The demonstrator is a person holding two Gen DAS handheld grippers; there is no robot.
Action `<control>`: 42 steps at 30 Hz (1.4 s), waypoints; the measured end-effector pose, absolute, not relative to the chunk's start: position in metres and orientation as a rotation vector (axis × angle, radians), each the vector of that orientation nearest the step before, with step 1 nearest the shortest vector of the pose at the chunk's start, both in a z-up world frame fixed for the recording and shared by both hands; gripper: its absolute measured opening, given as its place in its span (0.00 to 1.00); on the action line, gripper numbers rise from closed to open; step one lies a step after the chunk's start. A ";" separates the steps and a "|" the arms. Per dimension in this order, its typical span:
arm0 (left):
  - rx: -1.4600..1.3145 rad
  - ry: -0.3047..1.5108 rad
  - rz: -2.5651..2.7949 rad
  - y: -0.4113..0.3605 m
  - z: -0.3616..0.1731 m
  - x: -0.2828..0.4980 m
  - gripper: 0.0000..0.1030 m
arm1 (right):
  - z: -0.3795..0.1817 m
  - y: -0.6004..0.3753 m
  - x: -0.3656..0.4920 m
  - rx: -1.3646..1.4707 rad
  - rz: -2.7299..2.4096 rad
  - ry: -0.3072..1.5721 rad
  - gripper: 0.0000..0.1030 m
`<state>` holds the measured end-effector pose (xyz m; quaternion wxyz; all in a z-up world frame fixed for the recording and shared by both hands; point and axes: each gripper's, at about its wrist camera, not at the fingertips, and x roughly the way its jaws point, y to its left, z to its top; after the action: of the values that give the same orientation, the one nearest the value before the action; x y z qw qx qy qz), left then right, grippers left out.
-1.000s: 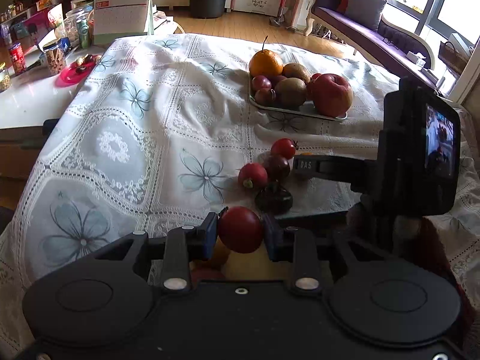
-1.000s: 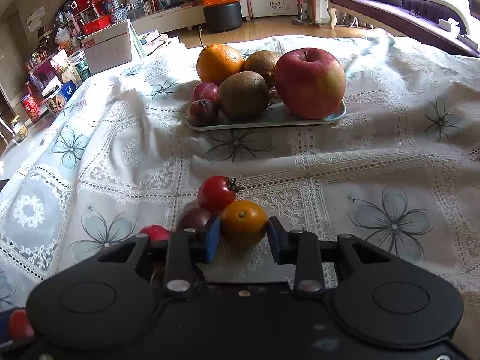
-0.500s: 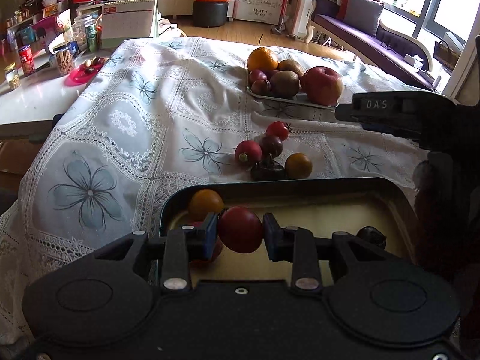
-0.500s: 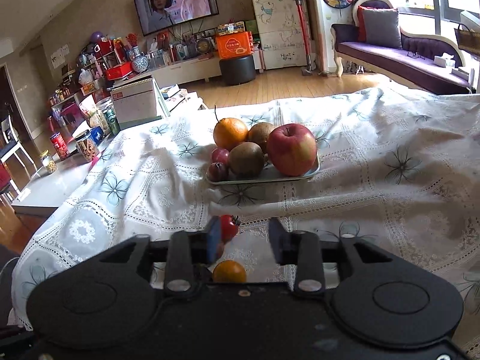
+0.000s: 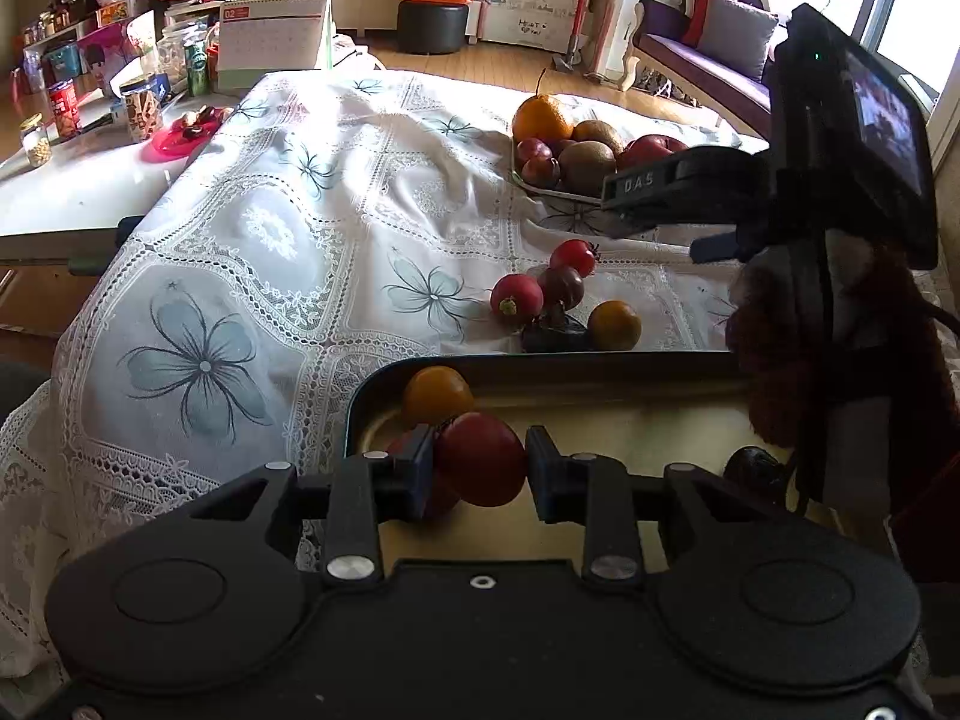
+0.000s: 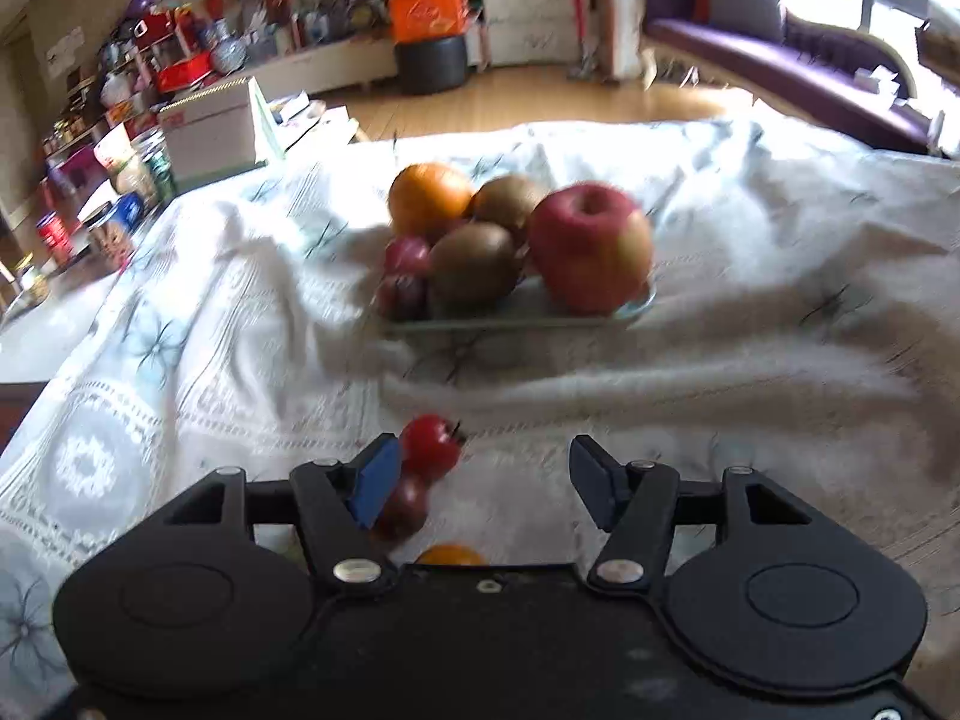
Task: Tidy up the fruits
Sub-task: 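Lower the tomato into the tray and open the left gripper while the right drops the orange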
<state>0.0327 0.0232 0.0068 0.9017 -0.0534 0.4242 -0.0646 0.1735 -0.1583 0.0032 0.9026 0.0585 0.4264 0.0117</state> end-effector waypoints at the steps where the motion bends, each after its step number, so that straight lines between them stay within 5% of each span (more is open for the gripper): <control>1: -0.108 0.875 -0.132 0.023 0.007 0.032 0.39 | -0.001 -0.158 0.170 0.119 0.052 0.892 0.61; 24: -0.080 0.895 -0.125 0.013 -0.001 0.032 0.39 | -0.040 -0.147 0.163 0.084 0.046 0.987 0.61; 25: -0.078 0.895 -0.128 0.012 -0.002 0.031 0.39 | -0.041 -0.151 0.164 0.106 0.052 0.994 0.60; 26: -0.075 0.896 -0.131 0.011 -0.002 0.031 0.39 | -0.041 -0.153 0.164 0.120 0.065 0.998 0.42; 27: -0.072 0.898 -0.134 0.010 -0.003 0.030 0.39 | -0.041 -0.156 0.165 0.129 0.092 1.002 0.38; 42: -0.043 0.875 -0.149 -0.001 0.002 0.020 0.39 | 0.020 -0.178 0.110 0.188 0.103 0.772 0.37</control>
<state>0.0199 -0.0012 0.0018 0.9030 -0.0207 0.4230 -0.0723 0.1095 -0.1782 0.0204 0.9208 0.0917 0.3757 0.0502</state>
